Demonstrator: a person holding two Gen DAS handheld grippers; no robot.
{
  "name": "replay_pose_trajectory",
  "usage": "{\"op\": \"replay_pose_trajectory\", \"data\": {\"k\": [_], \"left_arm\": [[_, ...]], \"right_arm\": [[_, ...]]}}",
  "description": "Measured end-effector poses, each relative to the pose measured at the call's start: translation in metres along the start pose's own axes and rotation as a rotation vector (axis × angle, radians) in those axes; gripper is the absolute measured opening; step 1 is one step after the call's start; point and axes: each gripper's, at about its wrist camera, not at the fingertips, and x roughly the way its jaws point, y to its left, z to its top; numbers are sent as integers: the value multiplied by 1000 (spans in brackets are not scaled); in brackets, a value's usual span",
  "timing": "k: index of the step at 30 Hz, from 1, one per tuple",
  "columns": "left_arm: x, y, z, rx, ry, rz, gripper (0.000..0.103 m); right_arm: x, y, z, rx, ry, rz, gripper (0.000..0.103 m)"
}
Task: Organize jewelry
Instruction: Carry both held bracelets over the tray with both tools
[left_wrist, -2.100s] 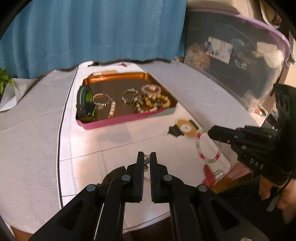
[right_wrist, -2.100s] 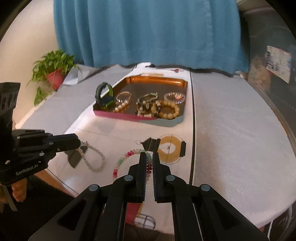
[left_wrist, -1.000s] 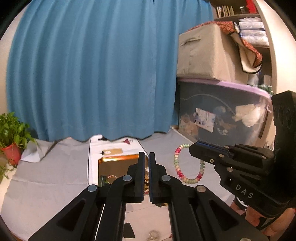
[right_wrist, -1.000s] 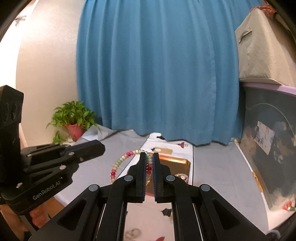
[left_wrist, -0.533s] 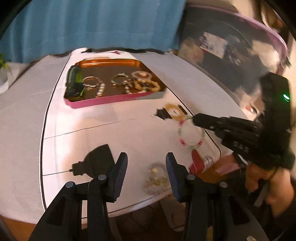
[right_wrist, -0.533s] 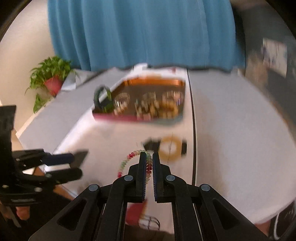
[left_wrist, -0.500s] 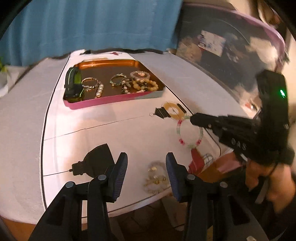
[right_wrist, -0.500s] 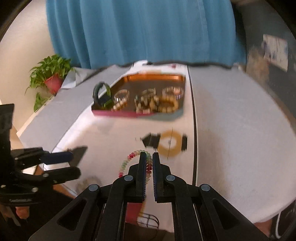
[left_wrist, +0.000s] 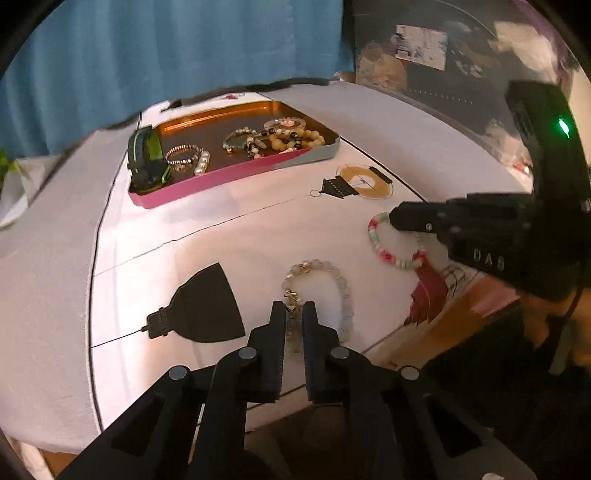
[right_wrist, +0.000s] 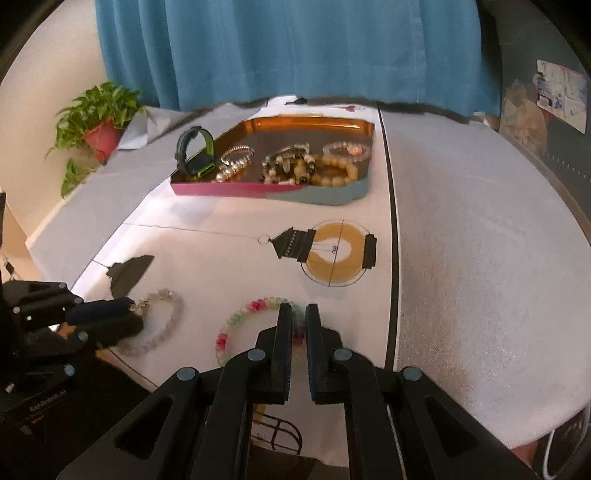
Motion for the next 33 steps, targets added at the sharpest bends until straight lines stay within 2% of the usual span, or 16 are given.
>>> {"op": "replay_pose_trajectory", "data": {"k": [3,5,9,15,25,33], "left_arm": [[4,12,8,-67,11,-44,6],[2,19,15,-117,11,-73,6],[-20,22,32,-154,-52,-48,6],[-59,18,60,-152,-145,-31,6],[-135,10,104,-90,-325,0,6],[-146,19,128,-91,-397,-11,6]], "right_arm": [[4,5,1,-43,8,-18,7],[5,4,4,-33,14,4,6],[-12,6,13,-7,-38,42,6],[-59,24,33,-37,-141,39,6],[-132,45,76,-28,-283,46,6],[-159,55,110,-59,-365,37,6]]}}
